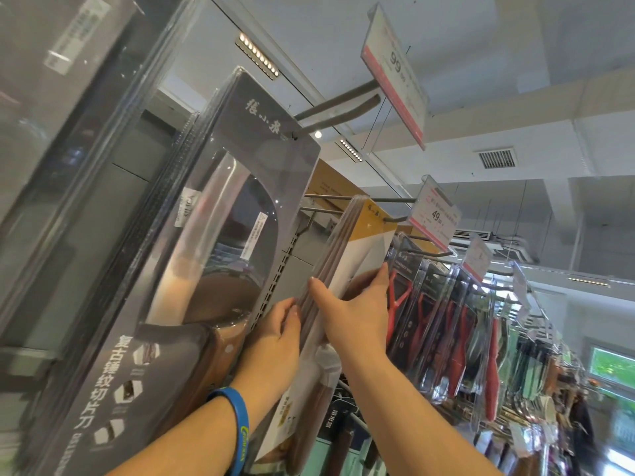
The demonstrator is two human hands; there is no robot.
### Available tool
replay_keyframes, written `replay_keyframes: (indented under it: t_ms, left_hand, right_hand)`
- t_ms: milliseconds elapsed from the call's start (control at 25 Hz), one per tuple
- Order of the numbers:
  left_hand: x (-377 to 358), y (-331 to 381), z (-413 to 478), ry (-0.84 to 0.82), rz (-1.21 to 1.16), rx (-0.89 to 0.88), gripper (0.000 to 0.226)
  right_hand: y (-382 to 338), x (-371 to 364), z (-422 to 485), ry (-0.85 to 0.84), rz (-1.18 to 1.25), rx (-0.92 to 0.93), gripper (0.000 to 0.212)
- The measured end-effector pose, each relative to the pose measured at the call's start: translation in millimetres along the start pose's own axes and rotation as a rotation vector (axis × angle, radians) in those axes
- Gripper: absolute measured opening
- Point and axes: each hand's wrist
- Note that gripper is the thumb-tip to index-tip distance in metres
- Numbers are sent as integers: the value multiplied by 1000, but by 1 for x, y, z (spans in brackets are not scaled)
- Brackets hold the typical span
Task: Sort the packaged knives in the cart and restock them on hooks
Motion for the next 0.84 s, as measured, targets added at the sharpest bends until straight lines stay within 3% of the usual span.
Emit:
replay_keyframes:
  t_ms: [680,840]
  left_hand:
    - [4,3,1,29,-53,67,22]
    - [6,10,-11,2,-3,-14,32]
  right_hand:
    - [-3,17,-18,-14,104,33,139]
    - [-3,24,-34,-25,90,41,142]
Point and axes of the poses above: each hand's wrist, its own z-axis towards the middle knuckle, its own x-axis out of the back of the hand, y = z × x, and after that the axes turned 9 degrees about x, right-handed
